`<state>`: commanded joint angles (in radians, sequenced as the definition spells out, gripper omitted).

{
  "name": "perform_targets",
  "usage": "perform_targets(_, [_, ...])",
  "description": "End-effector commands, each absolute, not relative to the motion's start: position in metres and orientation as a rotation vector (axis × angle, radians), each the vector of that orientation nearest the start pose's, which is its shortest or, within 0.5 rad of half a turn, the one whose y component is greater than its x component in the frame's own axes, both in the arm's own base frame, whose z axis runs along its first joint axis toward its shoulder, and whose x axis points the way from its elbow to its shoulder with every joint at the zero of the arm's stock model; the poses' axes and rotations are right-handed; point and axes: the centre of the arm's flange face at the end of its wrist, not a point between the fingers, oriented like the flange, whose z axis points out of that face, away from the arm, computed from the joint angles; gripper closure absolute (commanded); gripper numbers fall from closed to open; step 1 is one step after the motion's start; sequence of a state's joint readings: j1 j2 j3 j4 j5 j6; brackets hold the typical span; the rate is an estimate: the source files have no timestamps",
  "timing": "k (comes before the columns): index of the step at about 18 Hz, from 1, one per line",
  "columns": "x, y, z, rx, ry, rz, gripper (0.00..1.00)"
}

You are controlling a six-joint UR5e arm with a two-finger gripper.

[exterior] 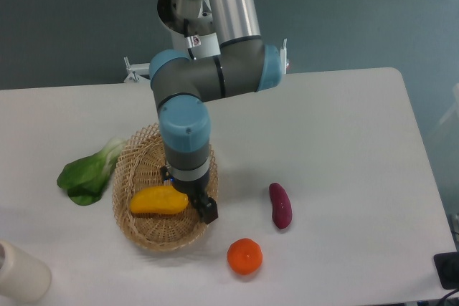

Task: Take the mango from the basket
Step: 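Move the gripper over the basket toward the yellow mango, then lower the gripper onto the yellow mango and close on it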

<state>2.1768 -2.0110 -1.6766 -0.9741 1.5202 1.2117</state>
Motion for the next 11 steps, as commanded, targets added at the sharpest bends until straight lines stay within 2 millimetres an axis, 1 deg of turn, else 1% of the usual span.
perform_targets(1, [-0.237, 0.588, 0.243, -2.930, 0.944, -0.001, 0.00])
perform_targets(2, [-0.233, 0.589, 0.241, -2.927, 0.954, -0.006, 0.00])
perform_targets(6, [-0.232, 0.591, 0.228, -2.937, 0.961, -0.022, 0.00])
perform_targets(11, [-0.226, 0.592, 0.214, -2.950, 0.979, -0.055, 0.00])
